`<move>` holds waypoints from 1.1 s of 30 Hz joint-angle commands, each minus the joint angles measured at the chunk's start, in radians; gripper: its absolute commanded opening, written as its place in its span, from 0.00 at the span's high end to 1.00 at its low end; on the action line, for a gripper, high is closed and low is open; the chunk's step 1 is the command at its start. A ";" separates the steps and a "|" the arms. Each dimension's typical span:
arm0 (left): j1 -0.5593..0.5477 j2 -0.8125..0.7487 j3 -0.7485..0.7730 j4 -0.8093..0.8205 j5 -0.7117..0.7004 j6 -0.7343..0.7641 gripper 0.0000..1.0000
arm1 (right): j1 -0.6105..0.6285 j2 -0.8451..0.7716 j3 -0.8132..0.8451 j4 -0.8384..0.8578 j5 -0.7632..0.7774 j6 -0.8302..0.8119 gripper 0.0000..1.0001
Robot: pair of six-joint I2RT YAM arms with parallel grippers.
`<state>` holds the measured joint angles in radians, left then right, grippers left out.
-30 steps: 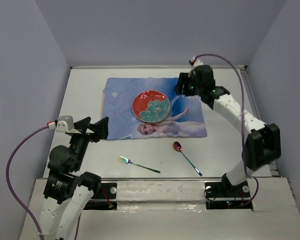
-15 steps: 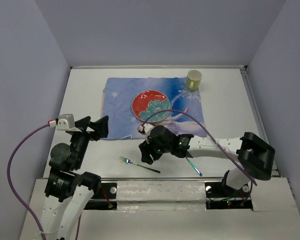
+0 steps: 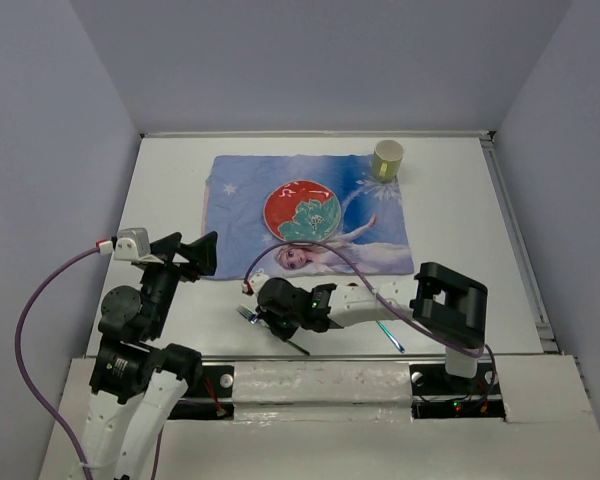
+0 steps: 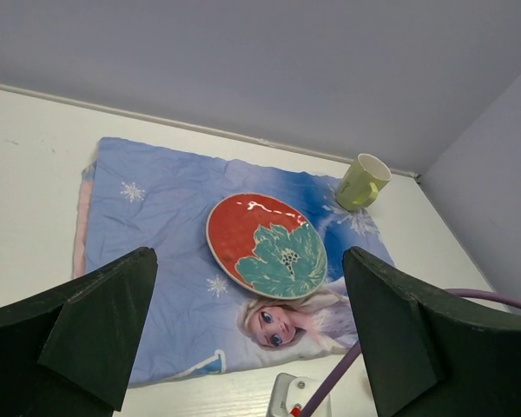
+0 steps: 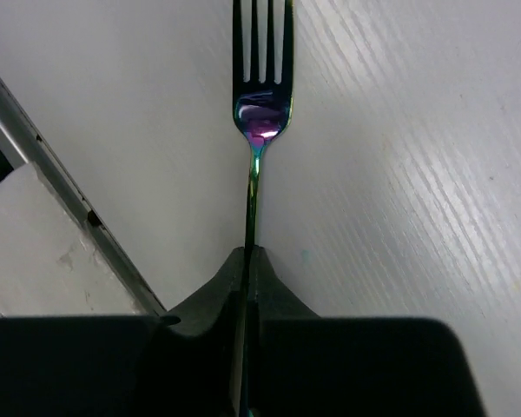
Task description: Set the dinner table for one person
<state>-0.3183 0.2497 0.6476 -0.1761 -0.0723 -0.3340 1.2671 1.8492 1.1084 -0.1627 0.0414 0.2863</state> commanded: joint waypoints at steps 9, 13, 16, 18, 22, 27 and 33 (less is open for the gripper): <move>0.007 -0.013 0.003 0.021 -0.024 0.001 0.01 | -0.064 -0.022 0.269 -0.009 0.209 0.068 1.00; 0.007 -0.023 0.012 -0.006 -0.109 -0.014 0.01 | -0.178 0.016 0.393 0.012 0.270 0.148 1.00; 0.007 -0.023 0.007 -0.002 -0.095 -0.013 0.01 | -0.236 0.143 0.575 0.025 0.374 0.223 1.00; 0.007 -0.023 0.007 0.000 -0.092 -0.014 0.01 | -0.261 0.209 0.654 0.025 0.388 0.286 1.00; 0.005 -0.026 0.006 0.003 -0.084 -0.013 0.01 | -0.296 0.364 0.824 -0.009 0.420 0.421 1.00; -0.004 -0.026 0.004 0.006 -0.080 -0.011 0.01 | -0.319 0.534 1.036 -0.090 0.443 0.491 1.00; -0.008 -0.027 0.004 0.006 -0.078 -0.010 0.01 | -0.330 0.593 1.075 -0.118 0.426 0.533 1.00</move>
<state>-0.3195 0.2325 0.6476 -0.2066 -0.1501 -0.3466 0.9417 2.4603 2.1155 -0.2752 0.4339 0.7517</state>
